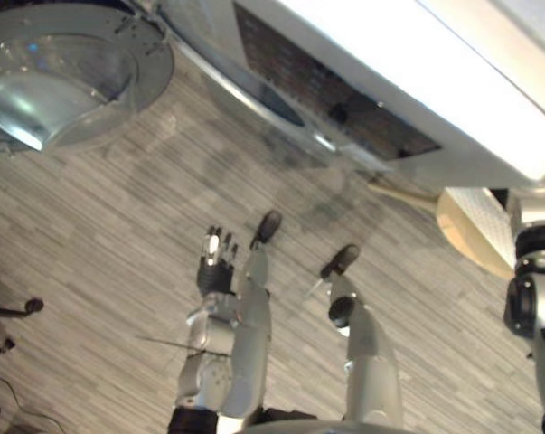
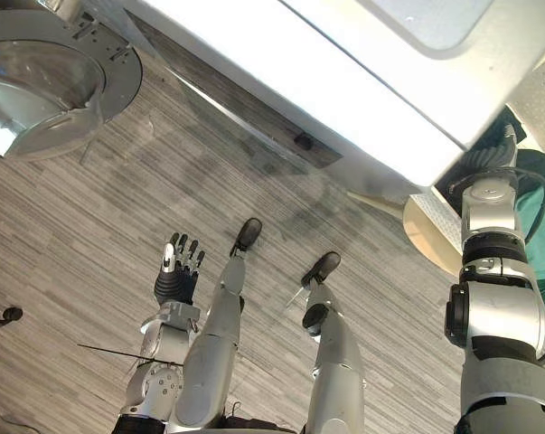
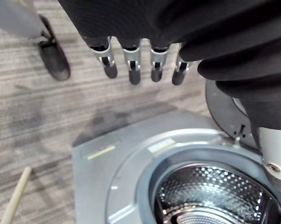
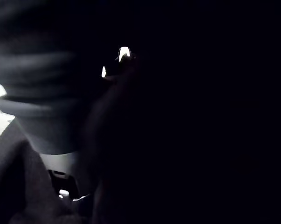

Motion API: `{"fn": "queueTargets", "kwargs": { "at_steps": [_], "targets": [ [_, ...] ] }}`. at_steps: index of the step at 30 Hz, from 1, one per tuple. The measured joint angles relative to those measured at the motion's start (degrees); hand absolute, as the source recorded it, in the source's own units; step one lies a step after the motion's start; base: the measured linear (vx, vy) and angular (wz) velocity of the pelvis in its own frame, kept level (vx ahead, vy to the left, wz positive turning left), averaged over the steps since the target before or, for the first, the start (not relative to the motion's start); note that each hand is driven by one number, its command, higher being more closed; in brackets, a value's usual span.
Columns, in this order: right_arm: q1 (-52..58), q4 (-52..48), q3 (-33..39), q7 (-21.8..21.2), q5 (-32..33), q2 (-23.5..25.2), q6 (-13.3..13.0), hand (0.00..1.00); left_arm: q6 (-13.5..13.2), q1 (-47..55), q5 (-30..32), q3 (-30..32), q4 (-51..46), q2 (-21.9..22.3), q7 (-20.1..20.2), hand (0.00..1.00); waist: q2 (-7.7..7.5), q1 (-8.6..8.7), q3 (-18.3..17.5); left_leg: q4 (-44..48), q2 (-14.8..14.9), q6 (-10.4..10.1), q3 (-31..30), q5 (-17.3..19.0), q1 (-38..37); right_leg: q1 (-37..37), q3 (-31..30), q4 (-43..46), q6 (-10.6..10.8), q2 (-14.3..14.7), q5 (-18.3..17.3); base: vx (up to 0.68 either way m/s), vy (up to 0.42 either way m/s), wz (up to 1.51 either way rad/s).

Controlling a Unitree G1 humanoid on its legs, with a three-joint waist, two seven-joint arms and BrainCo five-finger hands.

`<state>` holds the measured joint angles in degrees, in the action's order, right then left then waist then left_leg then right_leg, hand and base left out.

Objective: Pick up the laundry basket with both hands and put the clothes into the washing machine.

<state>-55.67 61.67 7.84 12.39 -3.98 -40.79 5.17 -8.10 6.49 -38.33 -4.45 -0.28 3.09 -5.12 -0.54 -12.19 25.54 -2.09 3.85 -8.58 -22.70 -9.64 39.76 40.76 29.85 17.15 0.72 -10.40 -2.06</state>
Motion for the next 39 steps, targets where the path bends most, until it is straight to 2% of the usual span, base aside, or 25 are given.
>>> {"fn": "queueTargets", "kwargs": {
  "at_steps": [7,14,16,19,20,23,28,29,35,39],
  "targets": [
    [1.7,-0.1,0.5,0.1,-0.1,-2.6,-0.3,1.00,0.0,0.4,0.0,-0.5,0.0,0.1,0.3,0.00,0.03,-1.13,0.0,0.3,0.0,-0.4,0.7,0.2,0.2,1.6,-0.7,2.6,-0.6,-0.6,-1.3,0.02,-0.054,-0.02],
    [5.6,-0.8,0.8,0.2,-1.2,-0.3,0.1,1.00,0.0,1.4,0.0,-1.4,0.0,0.4,0.3,0.00,0.18,-1.49,-0.2,1.0,0.0,-0.5,1.2,0.3,-1.9,0.1,-1.2,3.9,-1.0,-0.8,-2.0,0.01,-0.055,-0.01],
    [8.3,-2.0,0.7,0.0,-1.4,0.4,0.9,1.00,0.0,1.6,0.0,-1.8,0.0,0.4,0.3,0.00,0.38,-2.15,-0.3,1.0,0.1,-0.6,1.7,0.4,-4.0,-1.8,-1.5,3.8,-0.9,-0.8,-2.3,-0.01,-0.057,-0.01],
    [10.2,-3.9,0.8,0.0,-2.9,1.6,1.9,1.00,0.0,1.6,0.0,-1.7,0.0,0.4,0.3,0.00,0.38,-1.80,-0.3,1.0,0.2,-0.6,2.3,0.5,-5.8,-3.6,-1.7,3.6,-0.9,-0.7,-2.3,-0.02,-0.047,-0.04],
    [10.9,-6.1,1.4,0.1,-3.4,2.7,2.2,1.00,0.0,1.5,0.0,-1.7,0.0,0.3,0.2,0.00,0.37,-1.11,-0.3,1.0,0.4,-0.6,2.5,0.5,-6.7,-4.5,-1.8,3.2,-0.9,-0.4,-2.1,-0.03,-0.040,-0.06],
    [11.6,-8.8,3.9,1.5,-3.4,5.0,2.6,1.00,0.0,1.1,0.0,-1.7,0.0,-0.1,0.0,0.00,0.36,-1.02,-0.3,1.0,1.2,-0.6,3.3,0.5,-8.9,-7.2,-2.1,0.9,-1.1,0.9,-0.7,-0.03,-0.054,-0.15],
    [11.3,-9.3,6.2,2.5,-3.5,6.3,2.7,1.00,0.1,1.1,0.0,-2.9,0.0,-1.1,0.0,0.00,0.26,-0.99,-0.5,0.9,1.7,-0.5,4.2,0.6,-13.1,-11.6,-2.7,-0.4,-0.8,1.8,-0.5,-0.03,-0.058,-0.06],
    [11.2,-9.3,7.4,2.6,-3.6,6.6,2.8,1.00,0.2,1.1,0.0,-4.0,0.3,-2.3,0.1,0.00,0.03,-0.97,-1.9,0.7,1.9,-0.4,4.4,0.6,-13.3,-11.7,-2.9,-0.8,-0.6,2.1,-0.3,-0.05,-0.042,-0.08],
    [10.8,-10.0,9.3,3.0,-6.5,6.8,3.6,1.00,0.5,1.3,0.0,-5.0,1.0,-6.0,0.1,0.00,-0.59,-0.40,-3.8,0.0,2.0,-0.1,5.0,0.7,-16.7,-15.0,-3.3,-2.1,-0.2,2.4,0.3,-0.01,-0.018,-0.03],
    [11.1,-16.6,11.3,5.6,-9.2,8.0,4.6,1.00,1.4,1.4,0.0,-5.3,3.4,-7.9,0.1,0.00,-1.03,0.64,-5.5,-0.6,1.8,0.8,5.9,1.1,-18.8,-17.1,-4.1,-3.5,0.2,2.6,1.2,0.02,-0.010,-0.06]
  ]
}}
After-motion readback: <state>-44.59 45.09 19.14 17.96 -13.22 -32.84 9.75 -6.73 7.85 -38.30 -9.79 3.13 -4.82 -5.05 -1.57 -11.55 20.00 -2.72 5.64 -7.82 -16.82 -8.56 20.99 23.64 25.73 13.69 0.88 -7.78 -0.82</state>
